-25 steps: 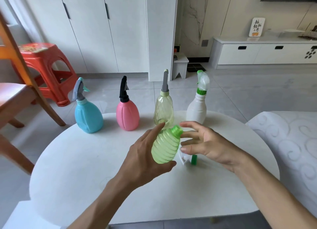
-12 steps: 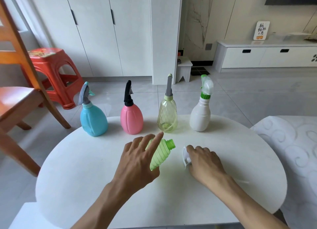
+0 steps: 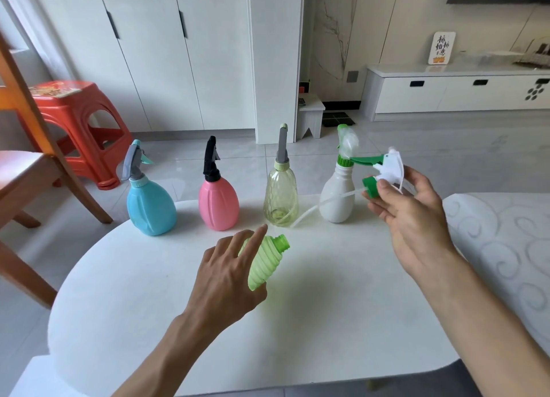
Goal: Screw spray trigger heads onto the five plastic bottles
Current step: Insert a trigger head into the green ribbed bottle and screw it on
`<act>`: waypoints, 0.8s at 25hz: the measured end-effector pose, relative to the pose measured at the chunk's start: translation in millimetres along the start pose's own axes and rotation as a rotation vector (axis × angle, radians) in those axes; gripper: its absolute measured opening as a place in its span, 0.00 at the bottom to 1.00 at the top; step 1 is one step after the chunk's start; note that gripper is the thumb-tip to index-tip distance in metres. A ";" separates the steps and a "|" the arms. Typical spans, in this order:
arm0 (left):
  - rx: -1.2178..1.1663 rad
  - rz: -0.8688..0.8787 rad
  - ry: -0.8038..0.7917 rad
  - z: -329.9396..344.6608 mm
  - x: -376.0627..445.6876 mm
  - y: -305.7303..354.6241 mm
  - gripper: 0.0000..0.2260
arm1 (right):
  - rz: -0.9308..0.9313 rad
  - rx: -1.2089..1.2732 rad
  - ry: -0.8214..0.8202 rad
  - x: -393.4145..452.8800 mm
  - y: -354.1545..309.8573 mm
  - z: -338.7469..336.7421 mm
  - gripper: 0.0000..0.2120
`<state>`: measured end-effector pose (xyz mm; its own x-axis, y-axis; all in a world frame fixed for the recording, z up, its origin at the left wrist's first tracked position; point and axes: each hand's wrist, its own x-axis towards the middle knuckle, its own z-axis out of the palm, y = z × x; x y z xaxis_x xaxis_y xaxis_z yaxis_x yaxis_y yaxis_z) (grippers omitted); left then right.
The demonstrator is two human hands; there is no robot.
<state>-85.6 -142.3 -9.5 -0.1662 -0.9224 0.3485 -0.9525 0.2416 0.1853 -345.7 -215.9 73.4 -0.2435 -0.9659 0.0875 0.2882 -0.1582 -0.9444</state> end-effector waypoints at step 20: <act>-0.090 0.042 0.137 2.1 1.8 10.2 0.45 | 0.199 -0.169 -0.361 -42.0 46.6 23.4 0.20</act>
<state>-96.1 -142.2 -8.9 -0.1631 -0.8628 0.4785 -0.9179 0.3105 0.2471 -300.4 -187.4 33.1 0.1494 -0.9885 -0.0247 0.1342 0.0450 -0.9899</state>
